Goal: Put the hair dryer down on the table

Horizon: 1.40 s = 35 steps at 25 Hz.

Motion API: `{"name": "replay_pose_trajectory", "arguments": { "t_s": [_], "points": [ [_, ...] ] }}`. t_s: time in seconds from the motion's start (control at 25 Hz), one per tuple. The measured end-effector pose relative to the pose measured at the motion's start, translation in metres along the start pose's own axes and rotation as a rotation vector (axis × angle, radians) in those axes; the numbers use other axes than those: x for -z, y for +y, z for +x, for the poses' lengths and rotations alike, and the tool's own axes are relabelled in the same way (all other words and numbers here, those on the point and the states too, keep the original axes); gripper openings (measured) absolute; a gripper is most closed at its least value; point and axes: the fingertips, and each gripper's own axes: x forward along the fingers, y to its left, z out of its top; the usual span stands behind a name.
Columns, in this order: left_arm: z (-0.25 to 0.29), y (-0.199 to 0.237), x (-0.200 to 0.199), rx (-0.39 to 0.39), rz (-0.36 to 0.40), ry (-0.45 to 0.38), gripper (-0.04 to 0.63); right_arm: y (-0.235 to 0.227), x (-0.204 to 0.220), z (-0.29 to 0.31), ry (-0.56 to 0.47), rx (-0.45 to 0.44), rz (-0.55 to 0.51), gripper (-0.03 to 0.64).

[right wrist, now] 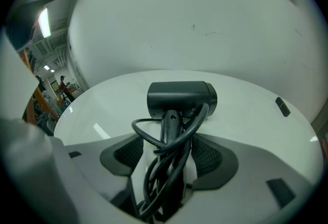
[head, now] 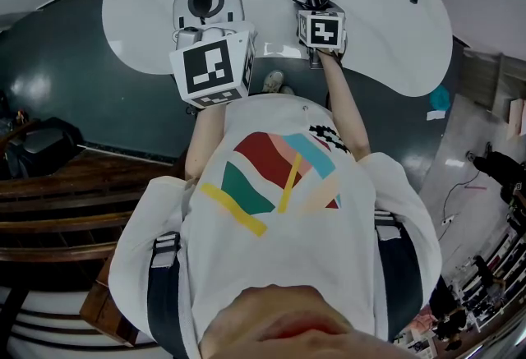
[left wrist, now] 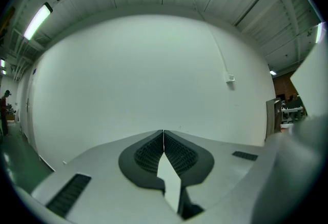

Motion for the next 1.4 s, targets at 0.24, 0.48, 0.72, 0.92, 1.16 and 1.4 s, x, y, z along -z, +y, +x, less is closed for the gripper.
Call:
{"name": "replay_pose_trajectory", "arguments": {
  "t_s": [0.24,0.48,0.72,0.92,1.16,1.4],
  "points": [
    [-0.004,-0.008,-0.001,0.013,-0.007,-0.007,0.016,0.001,-0.008,-0.024,-0.026,-0.013,-0.028,0.287],
    [-0.007,-0.017,-0.005,0.027,-0.01,-0.02,0.015,-0.005,-0.037,-0.058,-0.131,-0.003,-0.021,0.287],
    [-0.016,-0.029,-0.013,0.039,-0.004,-0.039,0.016,-0.009,-0.088,-0.111,-0.32,0.035,-0.035,0.285],
    [-0.028,-0.03,-0.018,0.04,0.0,-0.055,0.015,0.003,-0.129,-0.169,-0.516,0.032,-0.03,0.236],
    [-0.04,-0.039,-0.028,0.05,0.006,-0.071,0.015,0.008,-0.155,-0.236,-0.699,0.058,-0.051,0.149],
    [-0.051,-0.043,-0.034,0.061,0.01,-0.088,0.016,0.008,-0.16,-0.284,-0.838,0.139,-0.075,0.034]
  ]
}}
